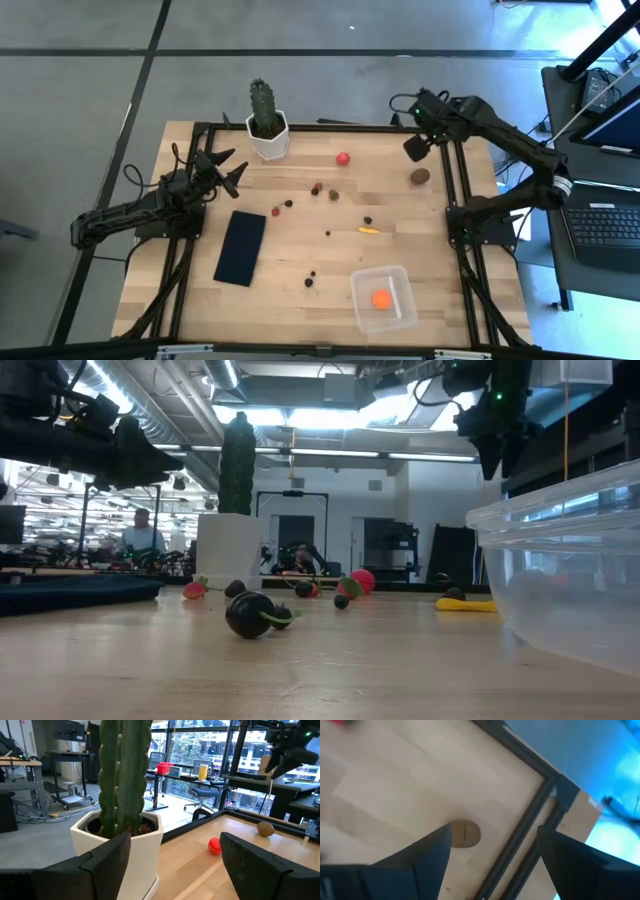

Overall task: Pick and placing Produce into tupperware
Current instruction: Put the kiwi into the transparent bin

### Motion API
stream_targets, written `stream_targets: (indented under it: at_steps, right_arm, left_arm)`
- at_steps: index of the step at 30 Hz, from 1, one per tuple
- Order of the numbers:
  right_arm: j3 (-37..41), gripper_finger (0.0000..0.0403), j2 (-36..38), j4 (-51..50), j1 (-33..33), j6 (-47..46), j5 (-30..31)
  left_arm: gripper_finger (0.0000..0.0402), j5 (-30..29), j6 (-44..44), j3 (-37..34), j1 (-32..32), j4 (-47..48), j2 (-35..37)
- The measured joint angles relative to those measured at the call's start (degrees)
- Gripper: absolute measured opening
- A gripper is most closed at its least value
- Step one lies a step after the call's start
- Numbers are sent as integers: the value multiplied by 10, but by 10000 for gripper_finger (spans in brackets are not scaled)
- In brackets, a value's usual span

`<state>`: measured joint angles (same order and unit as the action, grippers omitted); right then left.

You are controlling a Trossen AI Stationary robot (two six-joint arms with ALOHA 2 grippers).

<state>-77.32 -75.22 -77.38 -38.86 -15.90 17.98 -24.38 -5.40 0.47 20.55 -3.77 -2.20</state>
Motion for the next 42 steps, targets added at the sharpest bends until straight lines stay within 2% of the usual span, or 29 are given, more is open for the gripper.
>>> stream_targets:
  at_steps: [5,9,42]
  right_arm:
    - [0,294,0,1,-24,-18,0]
    - [0,293,0,4,-29,32,0]
    - [0,294,0,3,-30,40,-12]
  left_arm:
    - [298,0,0,0,0,0,0]
    - [298,0,0,0,0,0,0]
    - [298,0,0,0,0,0,0]
